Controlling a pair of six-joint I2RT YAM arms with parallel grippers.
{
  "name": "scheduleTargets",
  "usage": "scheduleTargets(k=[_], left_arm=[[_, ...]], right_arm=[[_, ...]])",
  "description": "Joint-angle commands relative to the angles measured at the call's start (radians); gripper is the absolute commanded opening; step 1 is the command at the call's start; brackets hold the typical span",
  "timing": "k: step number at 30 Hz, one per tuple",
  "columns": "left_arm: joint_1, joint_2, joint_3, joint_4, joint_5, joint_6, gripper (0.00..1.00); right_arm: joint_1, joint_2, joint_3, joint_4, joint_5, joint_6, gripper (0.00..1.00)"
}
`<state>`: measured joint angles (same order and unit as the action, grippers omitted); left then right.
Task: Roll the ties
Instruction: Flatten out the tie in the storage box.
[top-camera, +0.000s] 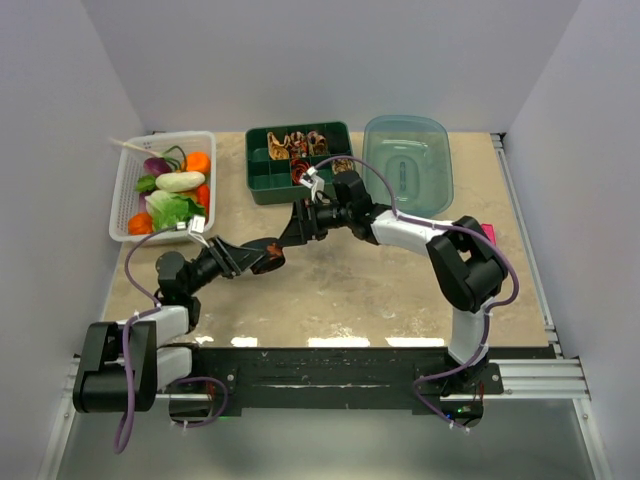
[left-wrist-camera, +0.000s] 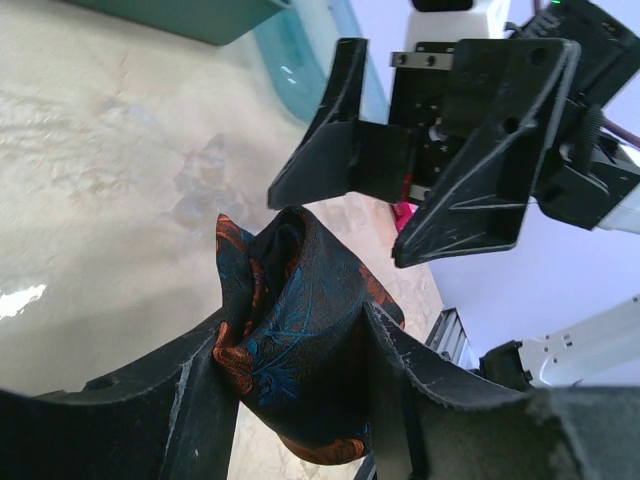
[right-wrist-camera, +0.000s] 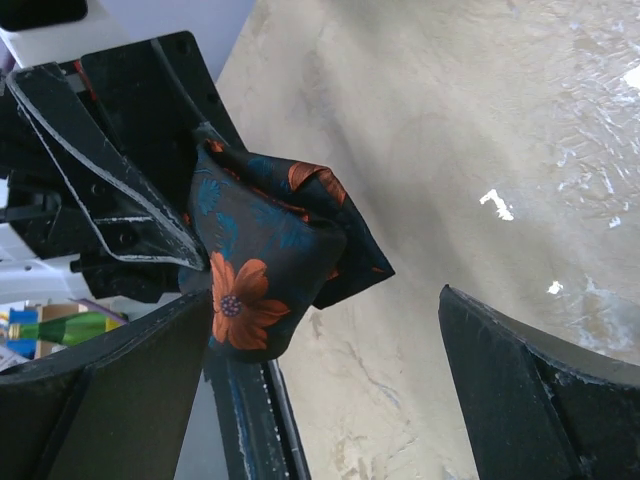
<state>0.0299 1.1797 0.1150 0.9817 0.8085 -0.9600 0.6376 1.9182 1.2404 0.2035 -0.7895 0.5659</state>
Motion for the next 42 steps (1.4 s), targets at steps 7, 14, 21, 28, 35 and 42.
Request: scheduleTargets(k=[7, 14, 21, 28, 35, 42], left_arm=[[-0.016, 0.011, 0.077, 0.117, 0.086, -0.011, 0.51], [-0.047, 0.006, 0.1, 0.097, 0.084, 0.003, 0.5], [-0.054, -0.018, 0.114, 0.077, 0.081, 0.015, 0.5], [-0.064, -0.051, 0.132, 0.025, 0.072, 0.046, 0.5], [-0.073, -0.06, 0.135, 0.02, 0.072, 0.056, 0.5], [-0.077, -0.083, 0.134, -0.012, 0.055, 0.089, 0.5]], right_arm=[[0.025, -0.048, 0.09, -0.021, -0.056, -0.006, 0.99], [0.04, -0.035, 0.08, 0.008, -0.06, 0.031, 0.99], [0.043, -0.03, 0.07, -0.041, -0.022, 0.006, 0.99], [0.043, -0.009, 0.079, -0.079, -0.03, -0.018, 0.99], [0.043, 0.019, 0.062, -0.021, -0.076, 0.022, 0.99], [0.043, 0.053, 0.044, 0.037, -0.178, 0.072, 0.99]])
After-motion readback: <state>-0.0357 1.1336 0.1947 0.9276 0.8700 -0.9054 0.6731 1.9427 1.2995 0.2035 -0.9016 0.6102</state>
